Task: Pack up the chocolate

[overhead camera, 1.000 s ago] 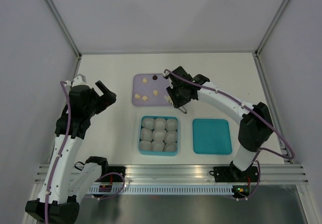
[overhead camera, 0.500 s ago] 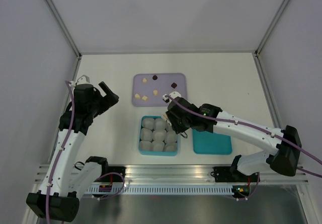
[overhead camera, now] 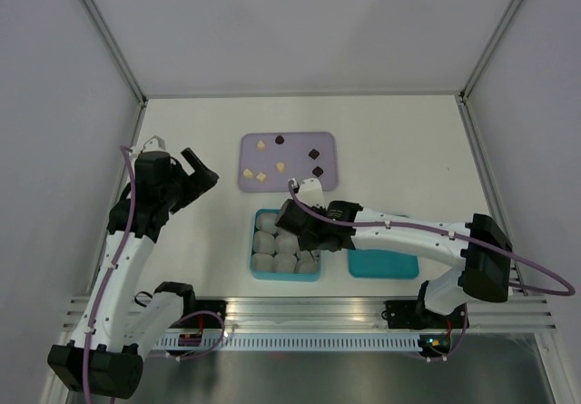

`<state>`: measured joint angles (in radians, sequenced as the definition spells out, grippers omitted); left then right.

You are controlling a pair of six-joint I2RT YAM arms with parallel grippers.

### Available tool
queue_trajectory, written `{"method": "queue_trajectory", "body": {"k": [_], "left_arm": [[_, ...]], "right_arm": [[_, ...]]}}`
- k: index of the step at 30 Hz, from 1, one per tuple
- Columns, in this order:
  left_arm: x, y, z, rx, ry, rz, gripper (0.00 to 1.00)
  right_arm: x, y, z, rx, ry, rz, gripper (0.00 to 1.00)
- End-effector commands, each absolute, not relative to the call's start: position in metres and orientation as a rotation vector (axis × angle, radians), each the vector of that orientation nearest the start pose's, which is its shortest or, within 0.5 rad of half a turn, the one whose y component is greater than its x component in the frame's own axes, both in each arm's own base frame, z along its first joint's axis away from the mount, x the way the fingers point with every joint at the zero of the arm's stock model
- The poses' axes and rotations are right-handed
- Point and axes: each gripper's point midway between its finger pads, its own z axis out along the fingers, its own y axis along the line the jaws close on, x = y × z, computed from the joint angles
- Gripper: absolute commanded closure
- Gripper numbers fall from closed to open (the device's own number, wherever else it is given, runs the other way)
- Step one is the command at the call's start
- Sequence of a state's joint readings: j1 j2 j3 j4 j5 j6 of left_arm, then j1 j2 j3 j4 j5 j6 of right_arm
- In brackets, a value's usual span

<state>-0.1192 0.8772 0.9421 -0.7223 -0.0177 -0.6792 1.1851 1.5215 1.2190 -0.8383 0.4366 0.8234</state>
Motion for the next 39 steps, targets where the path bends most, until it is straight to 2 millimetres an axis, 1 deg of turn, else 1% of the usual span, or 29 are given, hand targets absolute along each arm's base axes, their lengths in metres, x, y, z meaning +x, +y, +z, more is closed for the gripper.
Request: {"method": "queue_trajectory", "body": {"k": [1, 5, 7, 14, 21, 27, 35, 39], "left_arm": [[0.267, -0.065, 0.218, -0.642, 2.152, -0.492, 0.0], [0.266, -0.069, 0.218, -0.629, 2.157, -0.499, 0.0], [0.265, -0.071, 0.217, -0.623, 2.164, -0.504, 0.0], [0.264, -0.074, 0.217, -0.611, 2.164, -0.507, 0.0], [0.263, -0.075, 0.217, -0.609, 2.161, -0.512, 0.01], [0.262, -0.075, 0.215, -0.607, 2.168, -0.51, 0.0], [0.261, -0.076, 0.213, -0.605, 2.174, -0.512, 0.0], [0.262, -0.076, 0.213, -0.607, 2.171, -0.508, 0.0]], "right_arm": [[0.174, 0.303, 0.135, -0.16, 2.497, 0.164, 0.96], [0.175, 0.303, 0.13, -0.096, 2.493, 0.115, 0.96], [0.176, 0.305, 0.129, -0.073, 2.493, 0.117, 0.96], [0.173, 0.309, 0.123, -0.078, 2.507, 0.091, 0.96], [0.17, 0.306, 0.113, -0.083, 2.531, 0.059, 0.95], [0.172, 0.309, 0.107, -0.097, 2.53, 0.049, 0.95], [0.173, 0.311, 0.106, -0.107, 2.529, 0.029, 0.94], [0.171, 0.306, 0.103, -0.12, 2.543, -0.012, 0.94]]}}
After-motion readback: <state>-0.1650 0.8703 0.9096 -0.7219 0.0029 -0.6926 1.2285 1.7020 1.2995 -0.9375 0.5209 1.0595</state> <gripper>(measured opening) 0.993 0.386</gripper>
